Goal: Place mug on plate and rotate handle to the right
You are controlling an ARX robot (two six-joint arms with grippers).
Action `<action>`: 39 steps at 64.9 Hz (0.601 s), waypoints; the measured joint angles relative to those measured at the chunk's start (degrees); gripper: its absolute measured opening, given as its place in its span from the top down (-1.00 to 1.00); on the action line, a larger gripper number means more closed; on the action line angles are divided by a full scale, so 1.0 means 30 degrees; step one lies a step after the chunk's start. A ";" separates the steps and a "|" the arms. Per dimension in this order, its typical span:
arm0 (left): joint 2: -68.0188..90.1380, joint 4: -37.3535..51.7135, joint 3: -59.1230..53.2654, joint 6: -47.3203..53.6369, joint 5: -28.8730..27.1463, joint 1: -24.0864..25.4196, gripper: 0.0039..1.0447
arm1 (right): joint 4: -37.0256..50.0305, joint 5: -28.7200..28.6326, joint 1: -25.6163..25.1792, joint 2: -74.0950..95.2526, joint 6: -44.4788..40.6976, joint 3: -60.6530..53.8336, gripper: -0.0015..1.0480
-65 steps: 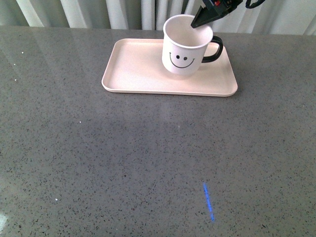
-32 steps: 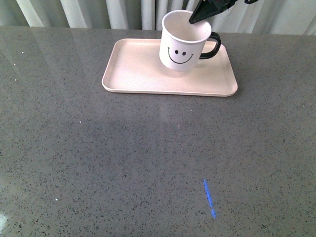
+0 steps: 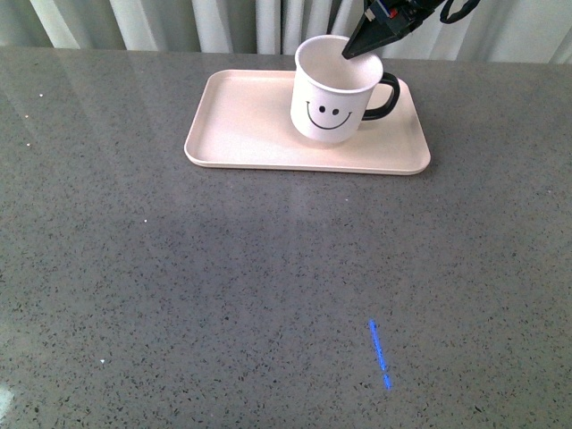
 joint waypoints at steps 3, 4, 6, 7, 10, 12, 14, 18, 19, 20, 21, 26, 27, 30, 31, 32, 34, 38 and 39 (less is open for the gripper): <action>0.0000 0.0000 0.0000 0.0000 0.0000 0.0000 -0.83 | 0.0000 0.0007 0.0007 0.0015 0.0000 -0.0022 0.97; 0.0000 0.0000 0.0000 0.0000 0.0000 0.0000 -0.83 | 0.0000 0.0007 0.0007 0.0022 0.0000 -0.0044 0.97; 0.0000 0.0000 0.0000 0.0000 0.0000 0.0000 -0.83 | 0.0051 0.0015 0.0007 0.0022 -0.0044 -0.0160 0.97; 0.0000 0.0000 0.0000 0.0000 0.0000 0.0000 -0.83 | 0.0051 0.0015 0.0007 0.0022 -0.0058 -0.0211 0.97; 0.0000 0.0000 0.0000 0.0000 0.0000 0.0000 -0.83 | 0.0073 0.0007 0.0007 0.0022 -0.0080 -0.0386 0.97; 0.0000 0.0000 0.0000 0.0000 0.0000 0.0000 -0.83 | 0.0073 0.0007 0.0007 0.0022 -0.0102 -0.0444 0.97; 0.0000 0.0000 0.0000 0.0000 0.0000 0.0000 -0.83 | 0.0073 0.0007 0.0007 0.0029 -0.0138 -0.0532 0.97; 0.0000 0.0000 0.0000 0.0000 0.0000 0.0000 -0.83 | -0.0029 0.0007 0.0007 0.0124 -0.0240 -0.0554 0.97; 0.0000 0.0000 0.0000 0.0000 0.0000 0.0000 -0.83 | -0.0044 0.0015 0.0007 0.0146 -0.0255 -0.0554 0.97; 0.0000 0.0000 0.0000 0.0000 0.0000 0.0000 -0.83 | -0.0058 0.0029 0.0007 0.0182 -0.0350 -0.0554 0.97; 0.0000 0.0000 0.0000 0.0000 0.0000 0.0000 -0.83 | -0.0109 0.0051 0.0015 0.0226 -0.0364 -0.0503 0.97; 0.0000 0.0000 0.0000 0.0000 0.0000 0.0000 -0.83 | -0.0291 0.0073 0.0044 0.0430 -0.0488 -0.0277 0.97; 0.0000 0.0000 0.0000 0.0000 0.0000 0.0000 -0.83 | -0.0291 0.0073 0.0044 0.0437 -0.0495 -0.0277 0.97; 0.0000 0.0000 0.0000 0.0000 0.0000 0.0000 -0.83 | -0.0342 0.0073 0.0066 0.0503 -0.0510 -0.0240 0.97; 0.0000 0.0000 0.0000 0.0000 0.0000 0.0000 -0.83 | -0.0379 0.0066 0.0066 0.0539 -0.0525 -0.0211 0.97; 0.0000 0.0000 0.0000 0.0000 0.0000 0.0000 -0.83 | -0.0401 0.0066 0.0073 0.0546 -0.0532 -0.0197 0.97; 0.0000 0.0000 0.0000 0.0000 0.0000 0.0000 -0.83 | -0.0466 0.0080 0.0087 0.0583 -0.0561 -0.0095 0.97; 0.0000 0.0000 0.0000 0.0000 0.0000 0.0000 -0.83 | -0.0503 0.0153 0.0102 0.0605 -0.0648 0.0007 0.97; 0.0000 0.0000 0.0000 0.0000 0.0000 0.0000 -0.83 | -0.0474 0.0175 0.0109 0.0605 -0.0670 0.0007 0.97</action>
